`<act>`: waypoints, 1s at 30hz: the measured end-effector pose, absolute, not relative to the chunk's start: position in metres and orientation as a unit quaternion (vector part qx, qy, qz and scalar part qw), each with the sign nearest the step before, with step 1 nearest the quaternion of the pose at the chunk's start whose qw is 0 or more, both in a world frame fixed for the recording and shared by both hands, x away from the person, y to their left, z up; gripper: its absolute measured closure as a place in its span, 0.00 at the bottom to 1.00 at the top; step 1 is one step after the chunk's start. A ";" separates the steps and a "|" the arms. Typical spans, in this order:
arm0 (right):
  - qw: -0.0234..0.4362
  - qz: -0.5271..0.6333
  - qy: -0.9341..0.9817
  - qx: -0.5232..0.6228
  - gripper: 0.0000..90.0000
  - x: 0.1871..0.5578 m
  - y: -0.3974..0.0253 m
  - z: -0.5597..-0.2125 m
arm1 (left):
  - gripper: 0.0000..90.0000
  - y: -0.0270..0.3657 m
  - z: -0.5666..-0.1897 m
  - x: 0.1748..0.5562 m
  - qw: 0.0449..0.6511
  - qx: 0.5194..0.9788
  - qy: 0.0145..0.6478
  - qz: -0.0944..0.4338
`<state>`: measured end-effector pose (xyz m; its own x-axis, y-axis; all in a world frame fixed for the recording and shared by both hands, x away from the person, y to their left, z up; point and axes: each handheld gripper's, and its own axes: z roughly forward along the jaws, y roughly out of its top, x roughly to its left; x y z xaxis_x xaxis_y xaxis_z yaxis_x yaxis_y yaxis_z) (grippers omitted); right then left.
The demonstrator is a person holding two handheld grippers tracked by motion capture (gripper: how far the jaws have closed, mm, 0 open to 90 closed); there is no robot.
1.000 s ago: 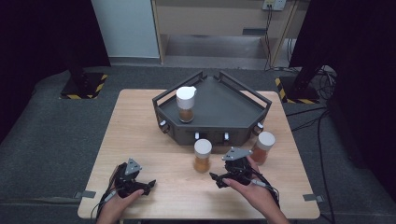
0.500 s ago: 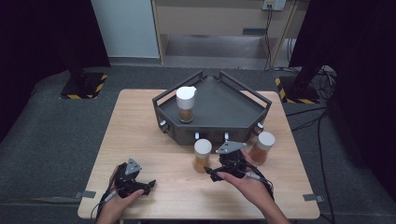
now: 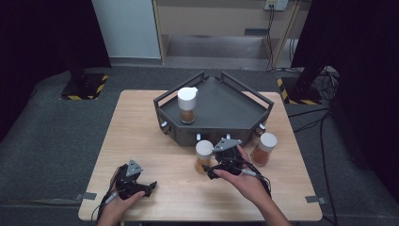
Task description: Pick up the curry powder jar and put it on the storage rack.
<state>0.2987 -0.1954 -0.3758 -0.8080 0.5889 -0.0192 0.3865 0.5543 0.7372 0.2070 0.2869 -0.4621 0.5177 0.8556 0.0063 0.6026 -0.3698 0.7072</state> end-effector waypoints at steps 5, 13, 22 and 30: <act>0.125 0.384 0.868 0.290 0.11 0.303 -0.196 -0.376 | 0.00 0.287 -0.462 0.207 0.332 0.806 0.452 0.190; 0.121 0.390 0.866 0.287 0.12 0.307 -0.190 -0.377 | 0.00 0.287 -0.462 0.207 0.332 0.806 0.452 0.190; 0.127 0.397 0.862 0.289 0.21 0.311 -0.182 -0.380 | 0.00 0.287 -0.462 0.208 0.332 0.806 0.452 0.190; 0.116 0.413 0.853 0.297 0.34 0.319 -0.179 -0.385 | 0.00 0.287 -0.462 0.208 0.332 0.806 0.452 0.191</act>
<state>0.3188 -0.1792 -0.3852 -0.7970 0.6021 0.0474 0.4105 0.4824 0.7738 0.2075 0.2869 -0.4622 0.5190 0.8548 0.0066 0.6014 -0.3706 0.7078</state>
